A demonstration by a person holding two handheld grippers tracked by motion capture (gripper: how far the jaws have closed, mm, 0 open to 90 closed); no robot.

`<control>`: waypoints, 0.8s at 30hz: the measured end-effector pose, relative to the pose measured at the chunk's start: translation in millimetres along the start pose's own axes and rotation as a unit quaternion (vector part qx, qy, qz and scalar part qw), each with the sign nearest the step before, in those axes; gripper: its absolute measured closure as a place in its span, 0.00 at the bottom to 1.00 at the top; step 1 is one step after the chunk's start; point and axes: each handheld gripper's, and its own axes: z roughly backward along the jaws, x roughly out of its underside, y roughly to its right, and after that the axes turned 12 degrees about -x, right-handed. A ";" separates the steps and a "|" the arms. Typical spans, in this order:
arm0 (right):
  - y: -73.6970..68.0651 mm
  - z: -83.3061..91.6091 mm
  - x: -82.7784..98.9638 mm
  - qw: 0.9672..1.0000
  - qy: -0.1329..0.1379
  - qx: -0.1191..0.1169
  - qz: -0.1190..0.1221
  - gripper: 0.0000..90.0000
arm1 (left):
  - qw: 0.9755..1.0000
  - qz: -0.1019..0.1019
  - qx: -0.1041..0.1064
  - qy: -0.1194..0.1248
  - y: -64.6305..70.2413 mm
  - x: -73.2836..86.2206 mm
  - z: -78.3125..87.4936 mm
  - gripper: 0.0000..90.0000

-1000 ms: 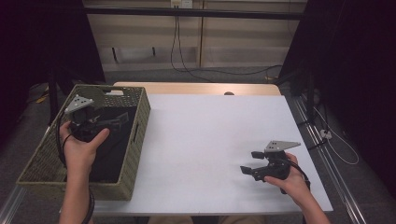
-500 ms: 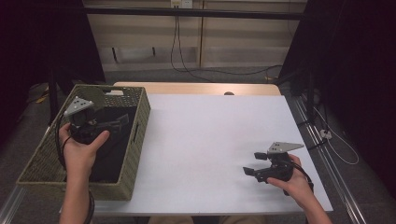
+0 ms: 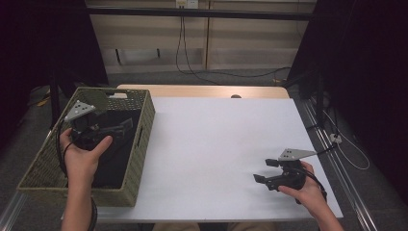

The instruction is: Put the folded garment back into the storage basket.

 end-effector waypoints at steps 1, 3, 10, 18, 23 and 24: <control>0.0 0.1 0.6 1.000 -0.001 0.000 0.000 0.19 | 1.000 0.000 0.001 0.002 -0.1 0.1 0.5 0.06; 0.0 0.5 1.8 1.000 -0.002 0.001 0.000 0.19 | 1.000 0.001 0.001 0.004 -0.6 0.1 1.6 0.06; 0.1 1.9 4.4 1.000 -0.005 0.004 0.001 0.18 | 1.000 0.002 -0.002 0.003 -2.0 0.8 4.0 0.06; -0.1 4.7 7.2 1.000 -0.006 0.009 -0.001 0.18 | 1.000 -0.001 0.001 0.004 0.9 0.8 4.0 0.06; -0.4 6.7 9.3 1.000 -0.006 0.011 0.000 0.18 | 1.000 -0.001 0.004 0.005 1.7 0.9 4.6 0.06; -0.6 7.3 9.7 1.000 -0.007 0.012 -0.001 0.18 | 1.000 -0.002 0.003 0.005 1.9 0.7 4.8 0.06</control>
